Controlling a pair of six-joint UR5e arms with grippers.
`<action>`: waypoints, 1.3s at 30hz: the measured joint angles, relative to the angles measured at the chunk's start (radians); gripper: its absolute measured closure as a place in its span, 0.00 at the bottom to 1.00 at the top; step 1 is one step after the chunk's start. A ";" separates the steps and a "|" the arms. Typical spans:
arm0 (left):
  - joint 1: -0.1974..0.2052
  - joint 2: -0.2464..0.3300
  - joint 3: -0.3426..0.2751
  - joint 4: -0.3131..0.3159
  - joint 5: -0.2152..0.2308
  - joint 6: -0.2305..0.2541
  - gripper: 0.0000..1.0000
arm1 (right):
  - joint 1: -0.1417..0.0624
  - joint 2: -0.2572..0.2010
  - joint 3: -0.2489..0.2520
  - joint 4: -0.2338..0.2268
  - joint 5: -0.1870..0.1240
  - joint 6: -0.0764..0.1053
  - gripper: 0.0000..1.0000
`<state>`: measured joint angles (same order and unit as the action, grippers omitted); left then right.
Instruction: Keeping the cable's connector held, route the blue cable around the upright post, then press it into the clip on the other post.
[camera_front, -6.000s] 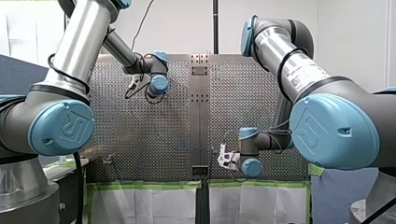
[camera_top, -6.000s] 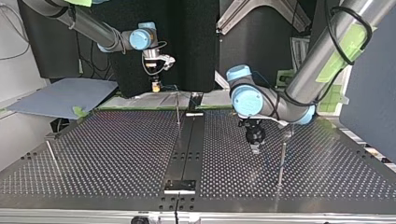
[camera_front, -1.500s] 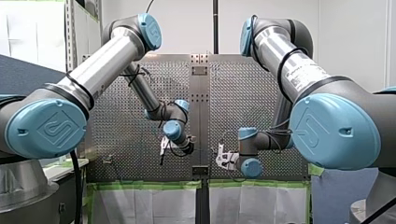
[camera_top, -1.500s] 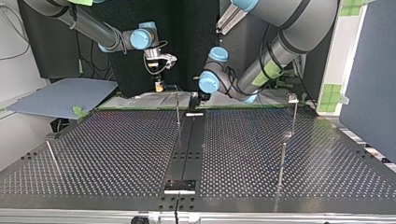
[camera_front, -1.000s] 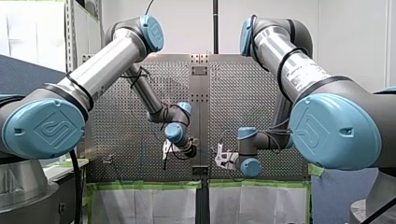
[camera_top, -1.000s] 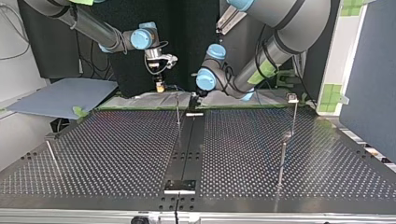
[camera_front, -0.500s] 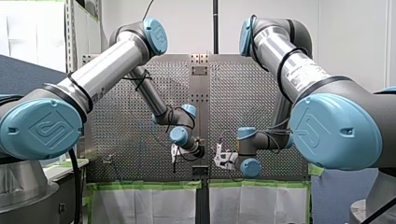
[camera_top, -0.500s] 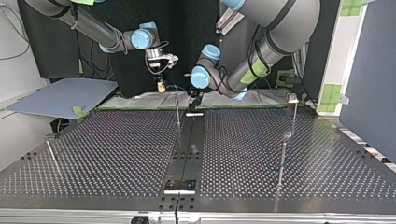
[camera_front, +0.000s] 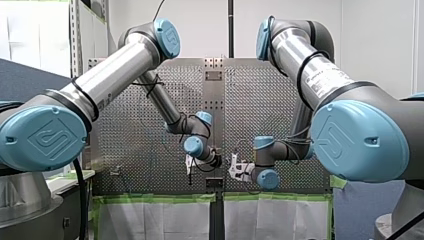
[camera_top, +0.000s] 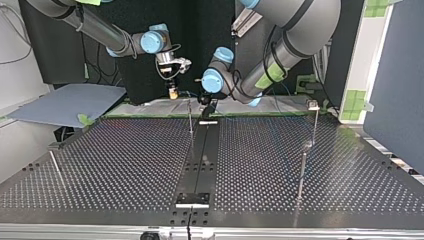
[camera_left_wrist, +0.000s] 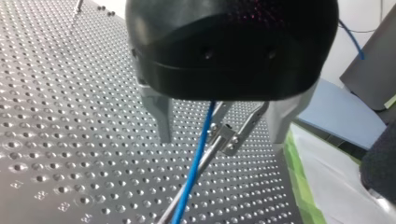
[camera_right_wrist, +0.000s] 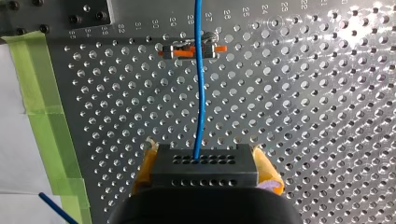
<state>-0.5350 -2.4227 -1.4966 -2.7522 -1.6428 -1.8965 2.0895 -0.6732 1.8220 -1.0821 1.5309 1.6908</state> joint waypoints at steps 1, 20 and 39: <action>0.000 0.000 0.000 0.006 -0.001 0.003 0.21 | 0.000 0.000 0.000 0.000 0.000 0.000 1.00; 0.002 0.000 0.000 0.012 -0.056 0.026 1.00 | -0.001 0.000 0.000 0.006 0.000 -0.002 1.00; -0.009 -0.029 0.000 0.058 -0.058 0.001 1.00 | -0.018 0.037 -0.006 -0.001 0.004 -0.013 1.00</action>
<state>-0.5445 -2.4512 -1.4968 -2.6945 -1.7010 -1.8958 2.0719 -0.6357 1.8162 -1.0826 1.5353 1.6779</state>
